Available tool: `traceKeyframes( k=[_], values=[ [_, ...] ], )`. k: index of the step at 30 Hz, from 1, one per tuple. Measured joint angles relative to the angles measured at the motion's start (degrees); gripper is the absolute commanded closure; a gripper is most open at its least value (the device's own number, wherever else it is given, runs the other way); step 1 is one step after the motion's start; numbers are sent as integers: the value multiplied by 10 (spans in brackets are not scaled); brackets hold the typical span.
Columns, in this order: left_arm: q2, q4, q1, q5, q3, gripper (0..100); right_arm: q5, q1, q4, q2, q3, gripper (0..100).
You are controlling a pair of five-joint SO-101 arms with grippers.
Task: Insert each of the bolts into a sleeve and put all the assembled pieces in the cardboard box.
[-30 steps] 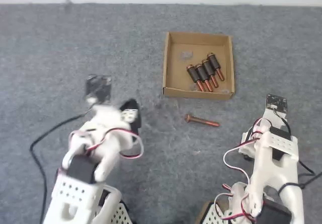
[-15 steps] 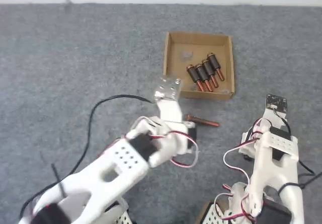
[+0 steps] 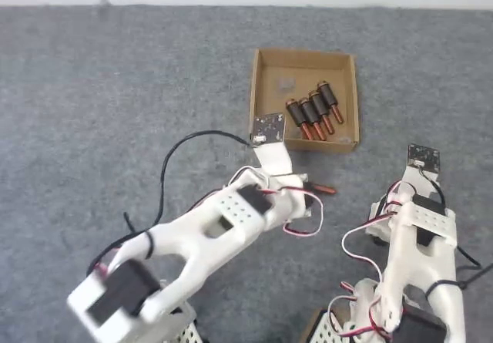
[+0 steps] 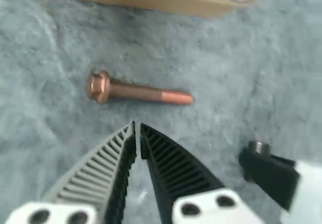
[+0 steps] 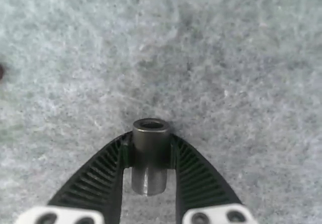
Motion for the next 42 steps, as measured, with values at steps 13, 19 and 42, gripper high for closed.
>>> traceKeyframes(
  k=[13, 19, 42],
  values=[
    [142, 0, -75, 32, -104, 988, 0, 0, 0, 0, 1, 993],
    [190, 0, -79, 32, -157, 988, 0, 0, 0, 0, 1, 993],
    [138, 75, -18, 73, -163, 830, 0, 0, 0, 0, 1, 993]
  ],
)
